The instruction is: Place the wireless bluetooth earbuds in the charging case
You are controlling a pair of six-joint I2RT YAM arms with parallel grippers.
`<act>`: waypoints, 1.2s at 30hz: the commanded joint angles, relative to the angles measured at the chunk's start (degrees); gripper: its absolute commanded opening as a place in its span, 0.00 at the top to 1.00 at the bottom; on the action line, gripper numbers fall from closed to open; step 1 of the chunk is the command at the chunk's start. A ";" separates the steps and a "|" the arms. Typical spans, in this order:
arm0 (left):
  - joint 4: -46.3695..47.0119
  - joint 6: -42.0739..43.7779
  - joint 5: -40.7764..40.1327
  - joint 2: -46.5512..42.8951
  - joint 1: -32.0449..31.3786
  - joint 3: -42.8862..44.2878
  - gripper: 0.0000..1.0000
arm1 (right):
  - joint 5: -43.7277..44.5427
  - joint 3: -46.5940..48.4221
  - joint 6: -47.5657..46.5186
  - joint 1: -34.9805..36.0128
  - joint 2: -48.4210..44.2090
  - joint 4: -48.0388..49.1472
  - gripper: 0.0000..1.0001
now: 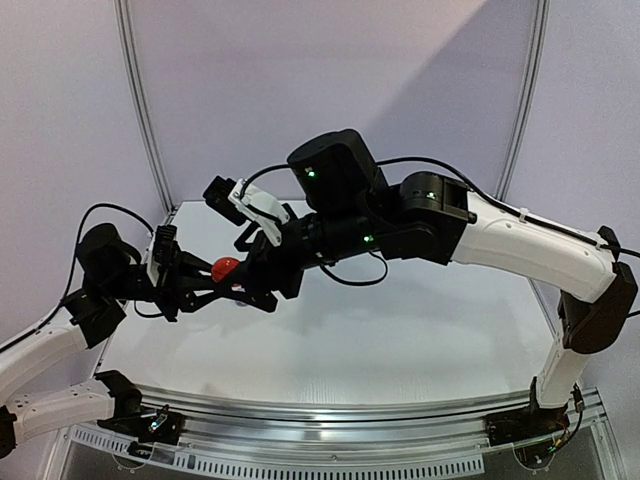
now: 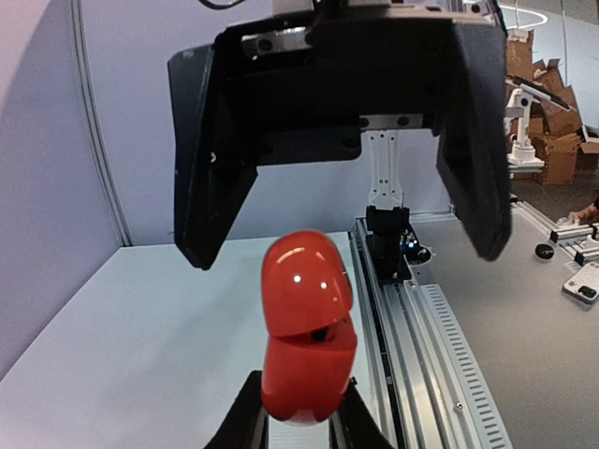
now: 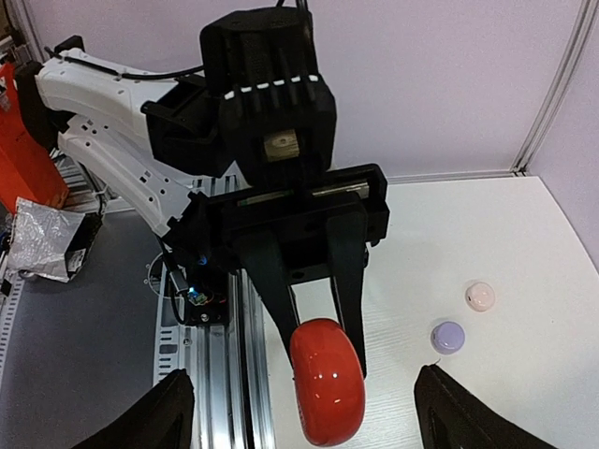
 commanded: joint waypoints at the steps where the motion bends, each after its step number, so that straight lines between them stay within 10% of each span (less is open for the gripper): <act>1: -2.40 -3.25 0.02 0.78 0.59 2.40 1.00 | 3.39 1.65 -2.73 0.74 1.57 -2.64 0.20; 17: -5.22 -10.86 -1.37 1.78 0.61 3.85 1.00 | 16.69 2.72 -10.69 3.69 3.48 -0.87 0.76; 30: -5.26 -20.31 -1.98 3.39 0.60 5.65 1.00 | 21.91 7.46 -14.19 5.67 7.88 -7.75 0.71; 36: -8.02 -12.07 -2.39 3.17 0.56 6.16 1.00 | 17.40 7.43 -13.36 5.59 7.89 -7.49 0.99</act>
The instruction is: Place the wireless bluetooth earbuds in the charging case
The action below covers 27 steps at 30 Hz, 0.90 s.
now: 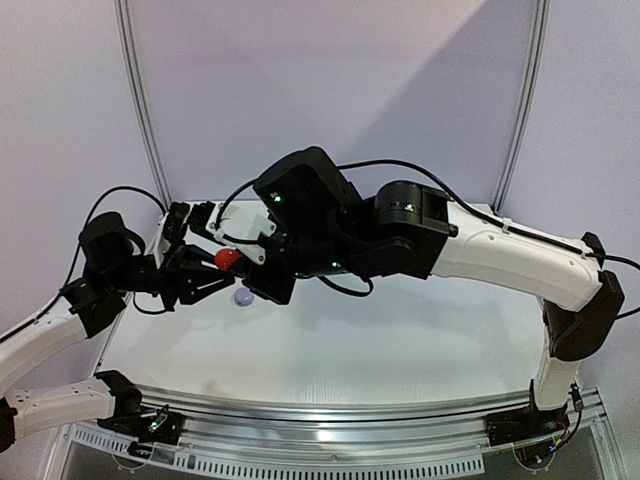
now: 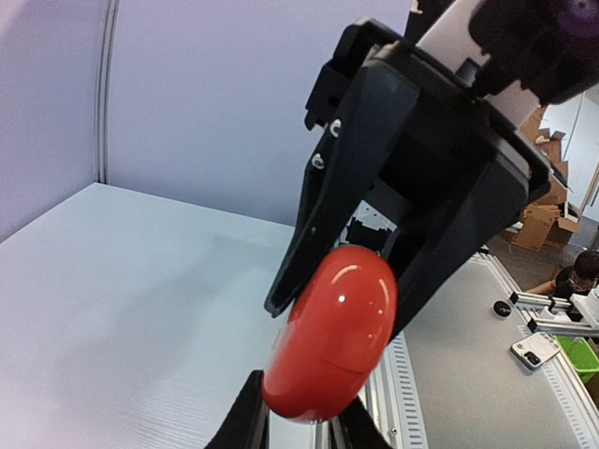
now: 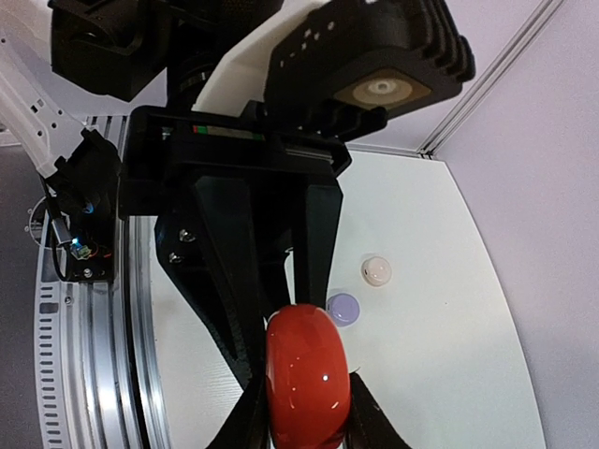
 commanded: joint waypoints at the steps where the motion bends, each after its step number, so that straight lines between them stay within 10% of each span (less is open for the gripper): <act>1: -2.76 3.82 -1.29 0.35 0.28 1.95 1.00 | -3.92 0.32 -0.94 1.16 2.53 -0.44 1.00; 10: -2.54 7.00 -0.21 0.55 0.30 2.04 0.95 | -3.85 -0.73 2.06 0.72 2.26 -0.68 1.00; 14: -6.02 9.82 -7.63 -0.67 0.30 1.00 0.06 | -3.05 -4.20 6.13 -1.15 0.10 2.67 1.00; 15: -7.10 10.56 -10.49 -1.11 0.28 0.75 0.01 | -2.86 -5.55 7.97 -1.78 -0.58 3.79 1.00; 27: -15.07 10.97 -28.72 -3.34 0.38 -2.64 0.01 | -16.78 -34.49 49.39 -21.12 -7.33 22.15 1.00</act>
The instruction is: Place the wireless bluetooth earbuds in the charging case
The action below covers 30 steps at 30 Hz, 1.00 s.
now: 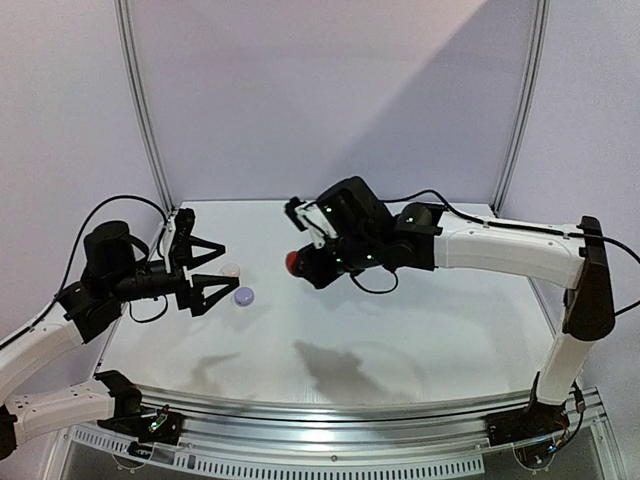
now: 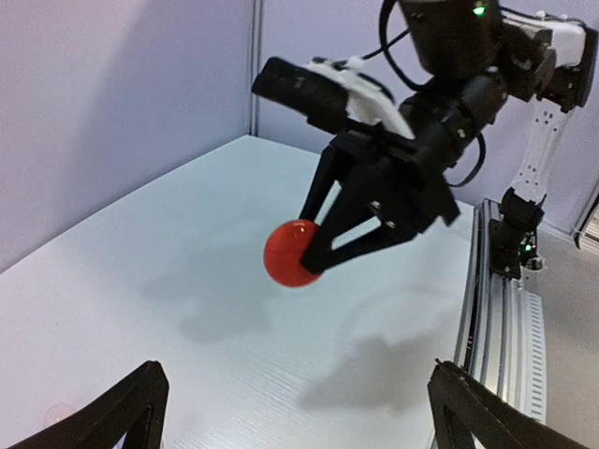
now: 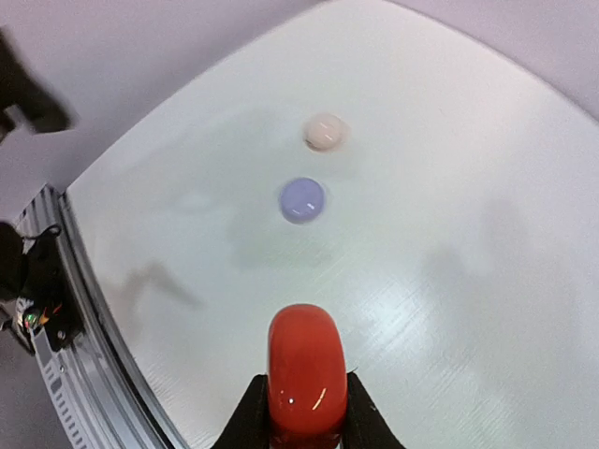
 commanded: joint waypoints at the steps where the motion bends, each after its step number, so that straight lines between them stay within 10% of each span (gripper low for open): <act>1: -3.13 -1.81 -7.72 -0.12 0.21 -2.16 0.01 | -11.51 -9.01 23.59 -7.56 0.28 10.84 1.00; 19: -6.48 -0.23 -14.65 -0.48 1.99 -2.85 0.01 | -27.81 1.11 41.10 -13.54 29.26 20.32 0.95; 30: -5.92 -0.19 -14.62 -0.97 2.65 -3.13 0.01 | -25.02 1.44 40.39 -15.05 29.43 9.87 0.47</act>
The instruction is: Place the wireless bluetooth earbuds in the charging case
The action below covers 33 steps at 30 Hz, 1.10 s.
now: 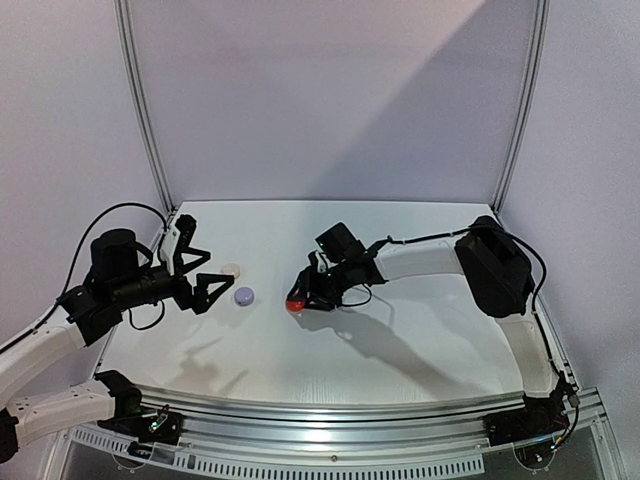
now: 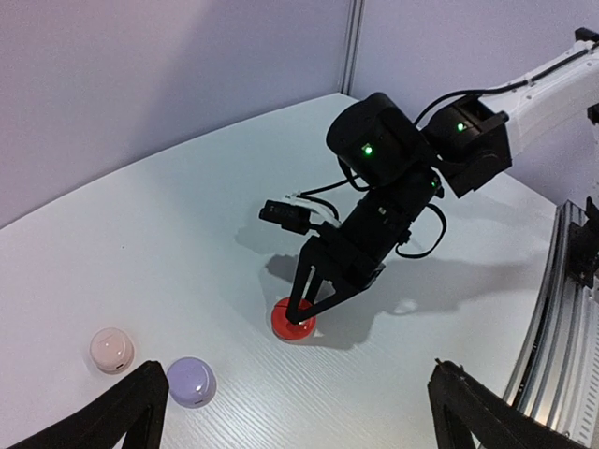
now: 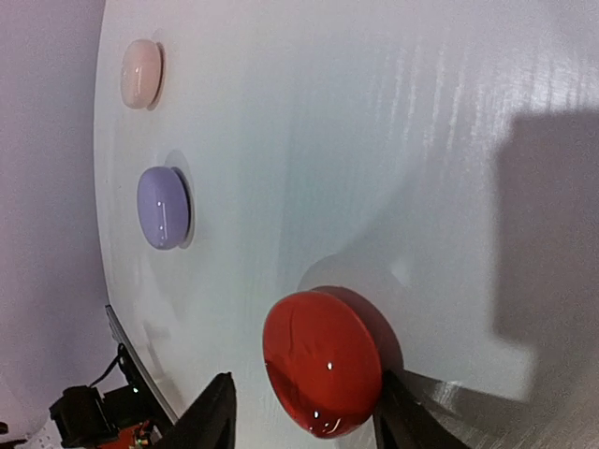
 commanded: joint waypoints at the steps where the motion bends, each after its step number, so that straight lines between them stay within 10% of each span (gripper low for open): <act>1: -0.74 0.62 -0.04 -0.60 0.98 -0.87 0.01 | 2.39 0.74 -1.04 -0.94 0.73 -7.66 0.45; 6: -0.74 0.62 0.35 -0.60 1.25 -0.84 0.01 | 6.34 4.61 -4.73 -0.87 0.61 -16.32 0.03; 19: -0.03 0.88 -4.56 -1.21 4.99 -1.89 0.01 | 28.39 12.30 -24.39 1.23 -6.85 -31.54 0.01; 33: 14.55 -7.95 -10.05 -2.43 27.49 -12.21 0.01 | 48.45 -51.81 -24.05 -25.87 -64.55 1.18 0.01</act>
